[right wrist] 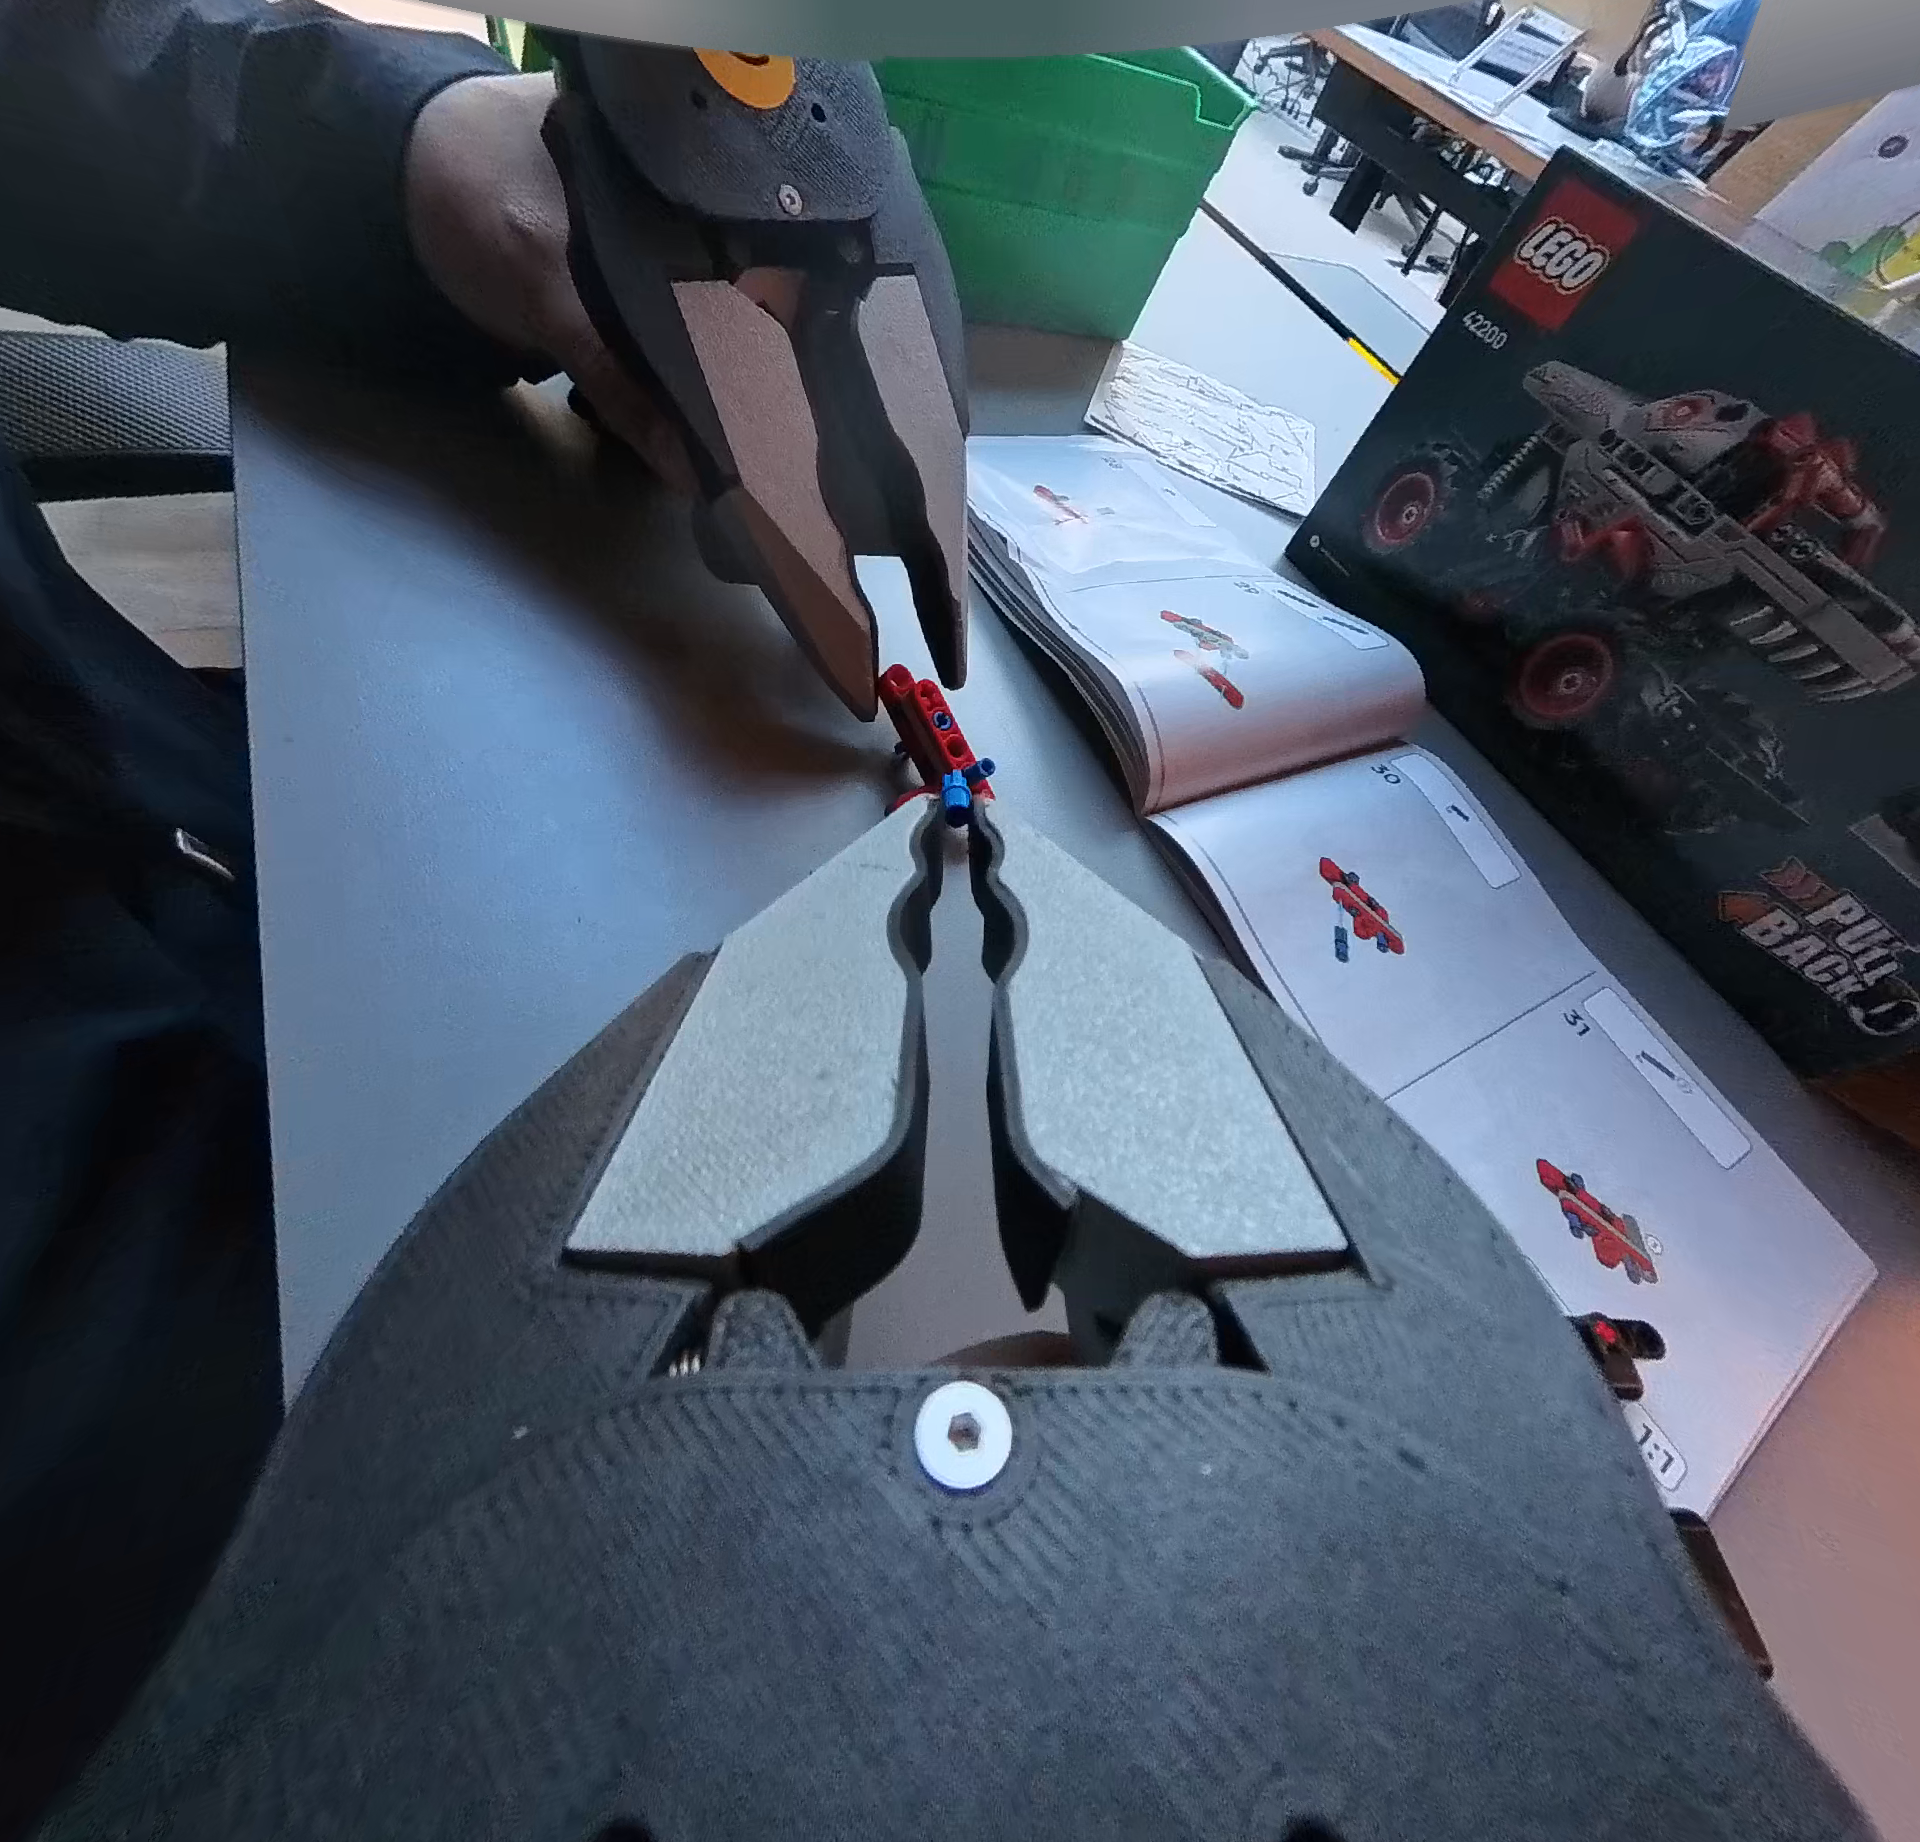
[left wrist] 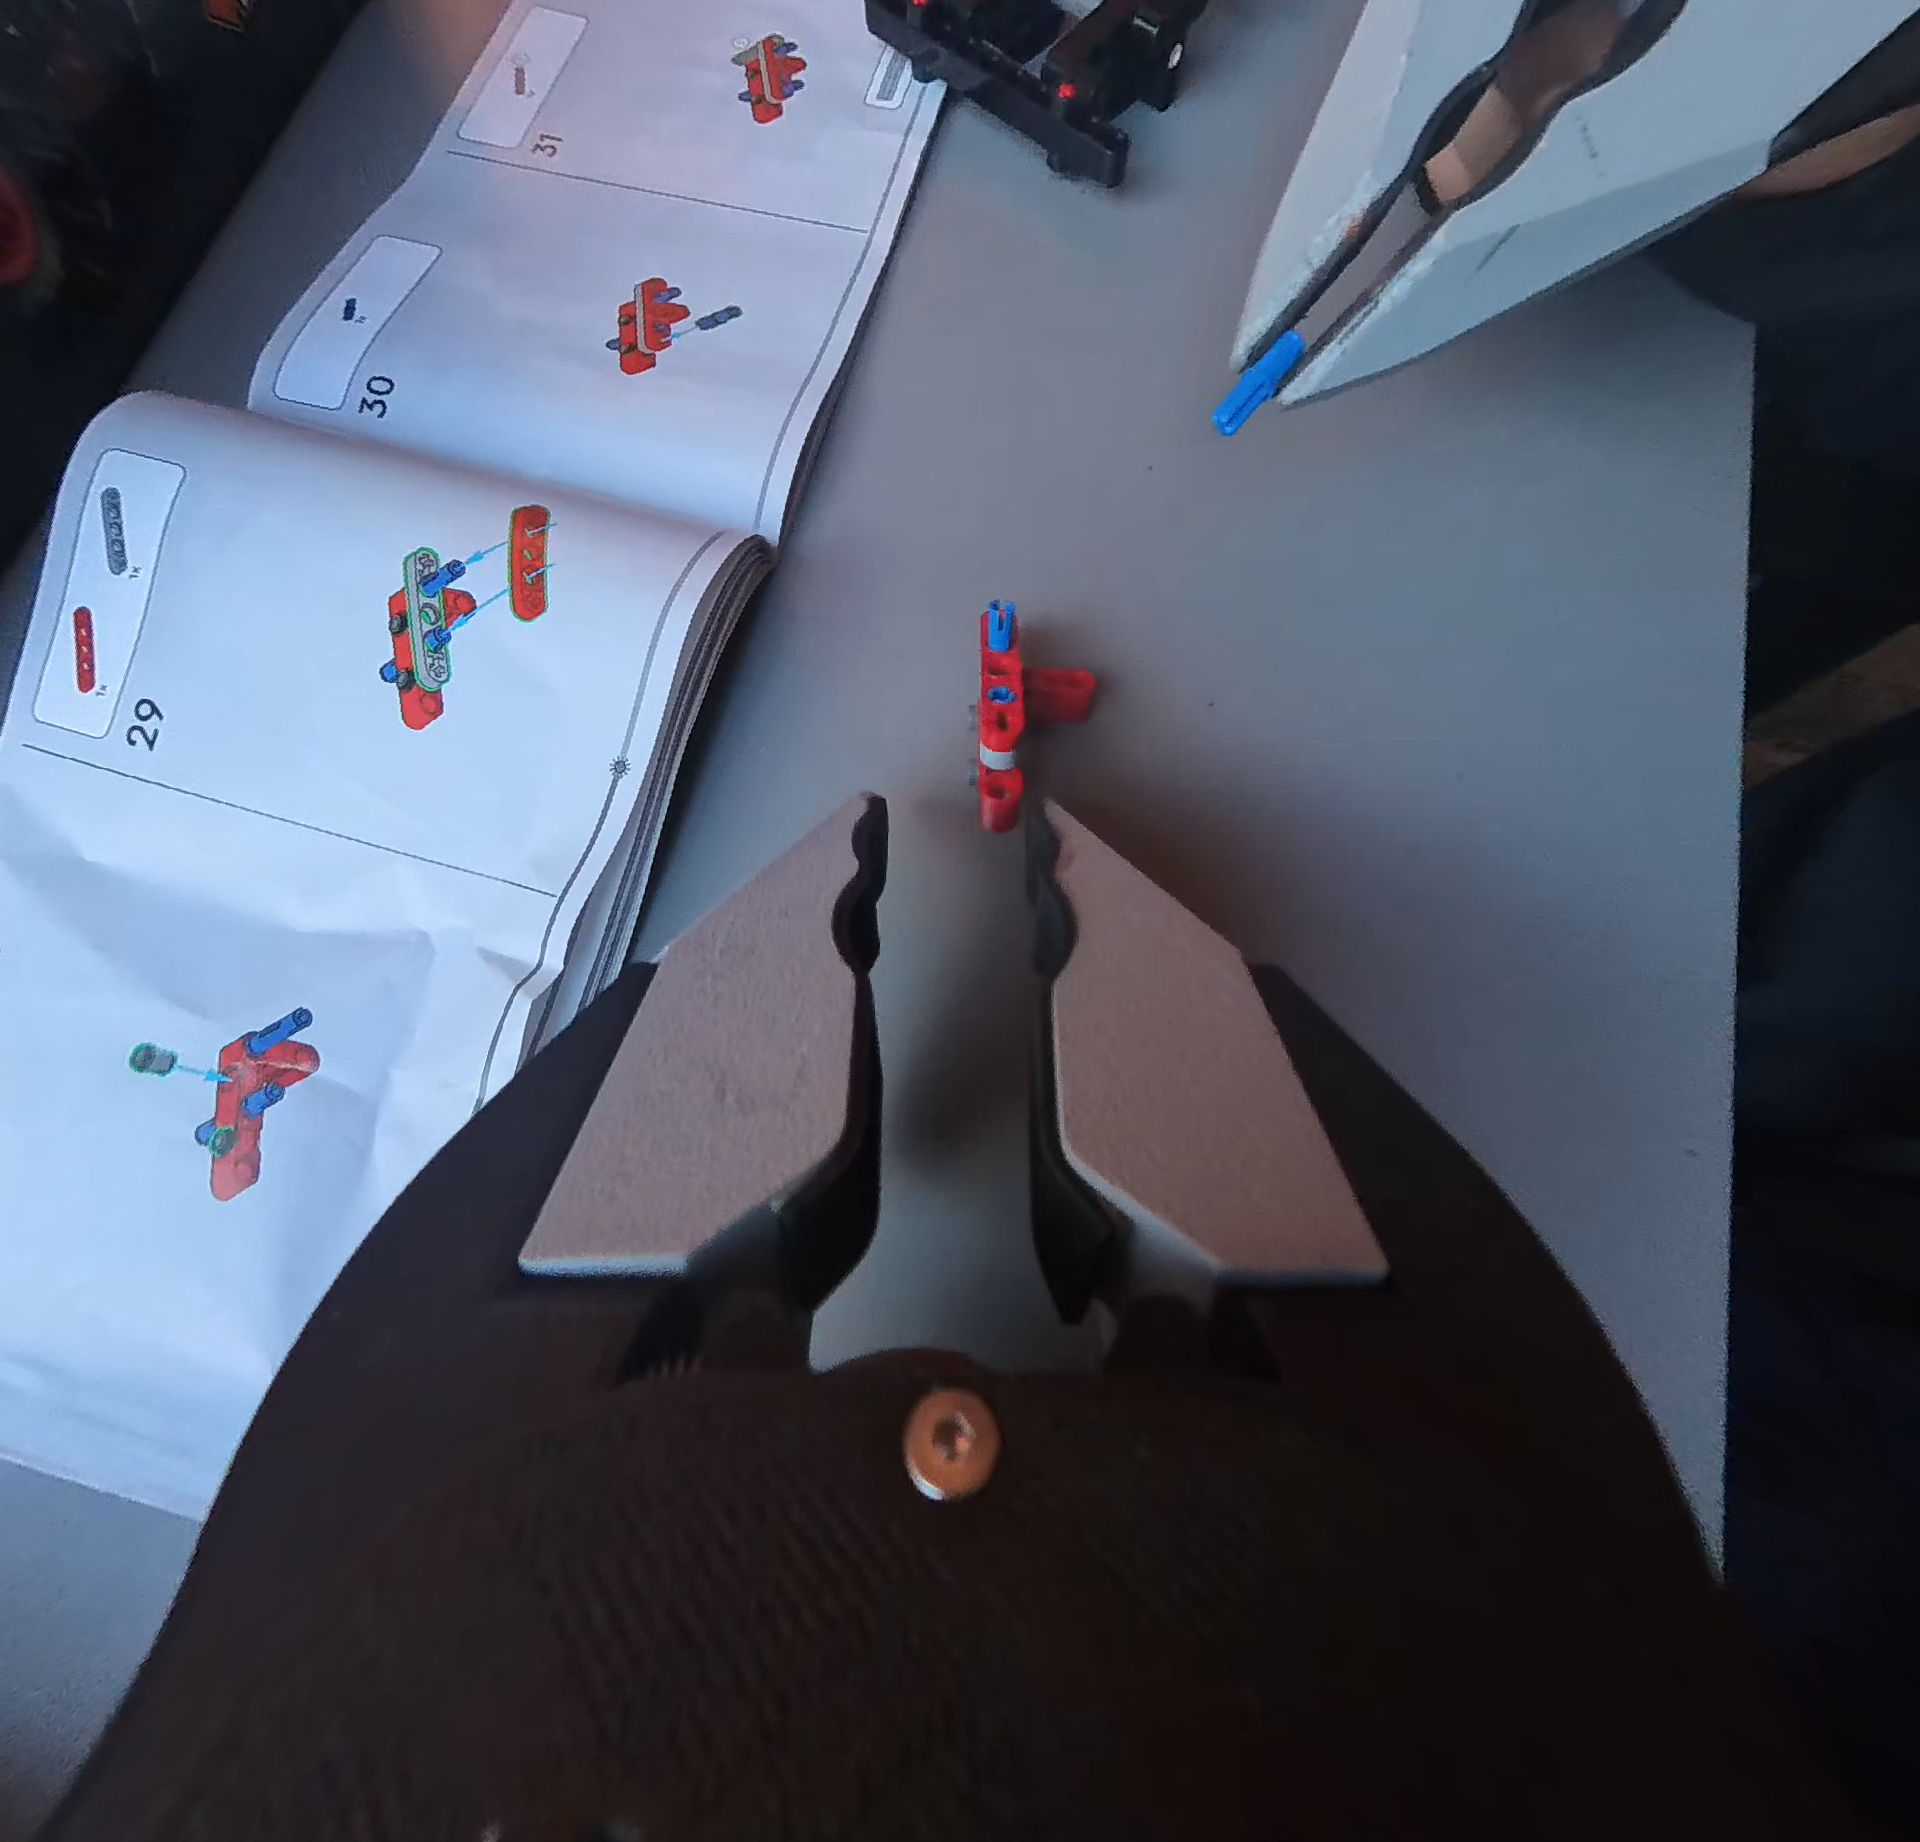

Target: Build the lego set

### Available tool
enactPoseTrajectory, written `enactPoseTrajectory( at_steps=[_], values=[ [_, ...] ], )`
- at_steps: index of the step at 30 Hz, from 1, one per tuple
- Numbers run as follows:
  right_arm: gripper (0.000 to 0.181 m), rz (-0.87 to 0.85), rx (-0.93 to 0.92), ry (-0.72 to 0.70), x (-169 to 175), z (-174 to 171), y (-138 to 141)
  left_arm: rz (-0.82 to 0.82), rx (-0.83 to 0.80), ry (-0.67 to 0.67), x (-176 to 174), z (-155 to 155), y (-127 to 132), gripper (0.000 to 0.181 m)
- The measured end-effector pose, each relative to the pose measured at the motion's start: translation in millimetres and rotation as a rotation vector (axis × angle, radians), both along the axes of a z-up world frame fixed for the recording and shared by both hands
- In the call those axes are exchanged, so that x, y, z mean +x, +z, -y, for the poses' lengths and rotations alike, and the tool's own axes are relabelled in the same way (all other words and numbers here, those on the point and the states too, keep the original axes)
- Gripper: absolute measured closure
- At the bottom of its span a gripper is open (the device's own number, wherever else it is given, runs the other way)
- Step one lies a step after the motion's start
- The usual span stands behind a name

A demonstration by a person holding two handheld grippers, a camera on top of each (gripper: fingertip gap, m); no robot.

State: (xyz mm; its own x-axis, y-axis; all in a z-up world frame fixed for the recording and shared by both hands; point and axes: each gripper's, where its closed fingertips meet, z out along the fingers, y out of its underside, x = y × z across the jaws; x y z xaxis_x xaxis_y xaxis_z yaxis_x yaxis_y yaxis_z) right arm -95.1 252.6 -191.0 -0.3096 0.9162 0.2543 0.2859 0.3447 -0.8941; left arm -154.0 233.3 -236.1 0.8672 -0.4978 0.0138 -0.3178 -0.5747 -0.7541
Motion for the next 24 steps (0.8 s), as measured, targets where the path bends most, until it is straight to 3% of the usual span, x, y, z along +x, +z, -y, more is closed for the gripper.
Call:
enactPoseTrajectory(
  at_steps=[24],
  values=[
    [0.180, 0.002, 0.007, 0.002, 0.2, 0.7, -0.8, -0.028, 0.001, -0.010, 0.1, 0.5, -1.9, 0.160]
  ],
)
